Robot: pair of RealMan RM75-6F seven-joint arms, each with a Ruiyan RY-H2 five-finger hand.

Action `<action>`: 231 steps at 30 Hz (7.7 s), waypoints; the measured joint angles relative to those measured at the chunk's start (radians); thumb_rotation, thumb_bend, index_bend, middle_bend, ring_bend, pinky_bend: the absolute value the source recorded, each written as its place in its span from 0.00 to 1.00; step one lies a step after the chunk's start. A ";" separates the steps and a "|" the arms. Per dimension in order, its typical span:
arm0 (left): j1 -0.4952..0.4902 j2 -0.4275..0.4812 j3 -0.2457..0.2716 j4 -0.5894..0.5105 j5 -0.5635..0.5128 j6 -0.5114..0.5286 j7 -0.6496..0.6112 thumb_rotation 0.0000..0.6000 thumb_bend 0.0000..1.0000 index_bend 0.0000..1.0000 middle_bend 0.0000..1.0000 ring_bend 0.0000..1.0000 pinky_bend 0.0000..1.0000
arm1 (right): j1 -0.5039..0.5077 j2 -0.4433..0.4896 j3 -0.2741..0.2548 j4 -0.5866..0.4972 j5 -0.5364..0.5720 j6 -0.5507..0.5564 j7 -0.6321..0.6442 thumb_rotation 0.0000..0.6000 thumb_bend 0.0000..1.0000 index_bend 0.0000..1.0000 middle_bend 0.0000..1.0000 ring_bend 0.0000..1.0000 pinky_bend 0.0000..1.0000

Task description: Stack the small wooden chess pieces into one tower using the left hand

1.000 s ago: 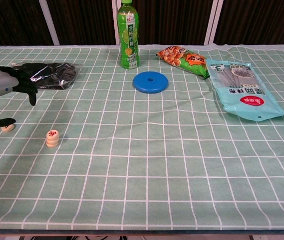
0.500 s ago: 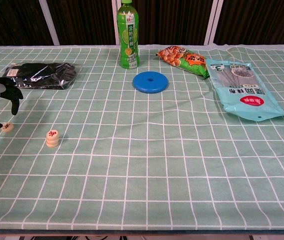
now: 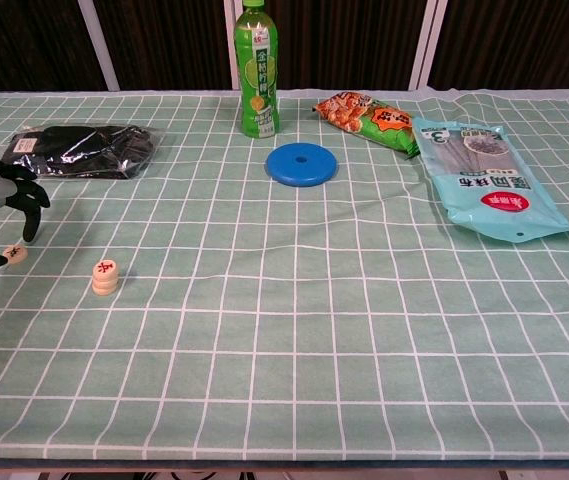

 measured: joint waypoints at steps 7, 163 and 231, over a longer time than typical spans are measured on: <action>-0.001 -0.012 -0.002 0.007 0.002 -0.003 0.013 1.00 0.31 0.45 0.17 0.00 0.09 | -0.001 0.002 0.002 -0.004 0.002 0.002 0.001 1.00 0.25 0.06 0.00 0.02 0.00; -0.075 0.006 -0.015 -0.303 0.032 0.081 0.275 1.00 0.31 0.33 0.16 0.00 0.09 | -0.011 0.015 0.017 -0.024 0.044 0.002 0.012 1.00 0.25 0.06 0.00 0.02 0.00; 0.046 -0.037 -0.027 0.242 -0.018 -0.034 -0.098 1.00 0.31 0.42 0.16 0.00 0.10 | -0.008 -0.005 0.003 -0.016 0.046 -0.007 -0.014 1.00 0.25 0.06 0.00 0.02 0.00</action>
